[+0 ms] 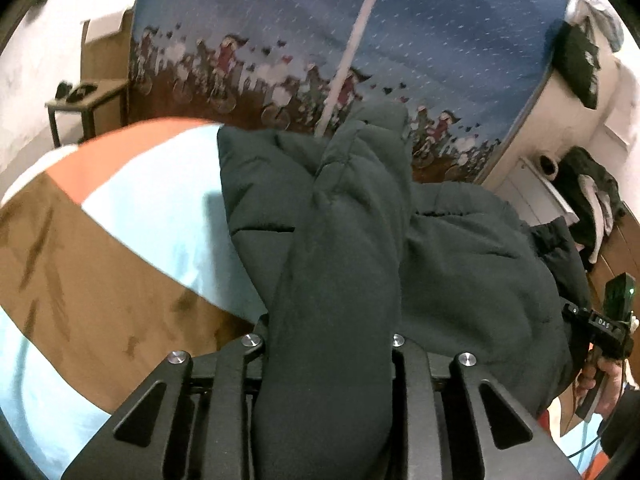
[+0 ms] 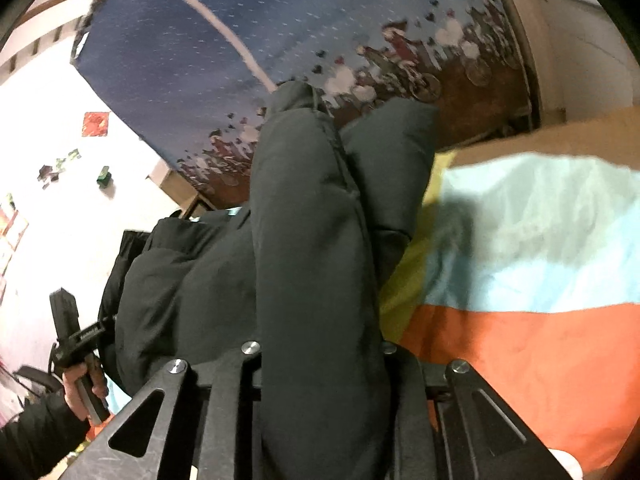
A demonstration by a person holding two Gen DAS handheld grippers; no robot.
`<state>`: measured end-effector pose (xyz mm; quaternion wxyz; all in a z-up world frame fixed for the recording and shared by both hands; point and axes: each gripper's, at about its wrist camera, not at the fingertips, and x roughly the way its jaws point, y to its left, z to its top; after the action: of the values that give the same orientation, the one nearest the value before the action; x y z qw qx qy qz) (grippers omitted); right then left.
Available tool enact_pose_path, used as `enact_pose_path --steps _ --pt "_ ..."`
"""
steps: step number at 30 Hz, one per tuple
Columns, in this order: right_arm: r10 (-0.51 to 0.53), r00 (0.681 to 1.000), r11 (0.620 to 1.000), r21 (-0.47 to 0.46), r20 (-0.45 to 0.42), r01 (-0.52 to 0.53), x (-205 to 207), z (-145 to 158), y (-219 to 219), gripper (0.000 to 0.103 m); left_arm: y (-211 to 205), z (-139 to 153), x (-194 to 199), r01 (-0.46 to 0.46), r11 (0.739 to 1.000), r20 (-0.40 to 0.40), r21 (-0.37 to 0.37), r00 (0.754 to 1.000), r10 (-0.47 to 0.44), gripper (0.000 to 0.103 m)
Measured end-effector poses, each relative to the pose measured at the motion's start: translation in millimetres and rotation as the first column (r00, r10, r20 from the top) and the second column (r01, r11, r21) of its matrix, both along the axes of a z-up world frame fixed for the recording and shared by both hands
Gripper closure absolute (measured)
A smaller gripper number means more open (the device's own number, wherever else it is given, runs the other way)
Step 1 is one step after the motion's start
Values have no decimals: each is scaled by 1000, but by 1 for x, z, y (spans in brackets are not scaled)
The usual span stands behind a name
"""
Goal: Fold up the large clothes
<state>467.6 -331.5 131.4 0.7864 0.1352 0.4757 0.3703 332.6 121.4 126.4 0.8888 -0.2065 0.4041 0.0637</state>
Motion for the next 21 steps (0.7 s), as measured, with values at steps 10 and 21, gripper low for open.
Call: enact_pose_path --steps 10,21 --pt "36 996 999 3 83 -36 -37 44 4 82 -31 44 -18 52 997 32 52 998 -54 84" --pt "32 989 999 5 144 -33 -65 61 -5 82 -49 55 -41 57 995 68 85 996 -63 84"
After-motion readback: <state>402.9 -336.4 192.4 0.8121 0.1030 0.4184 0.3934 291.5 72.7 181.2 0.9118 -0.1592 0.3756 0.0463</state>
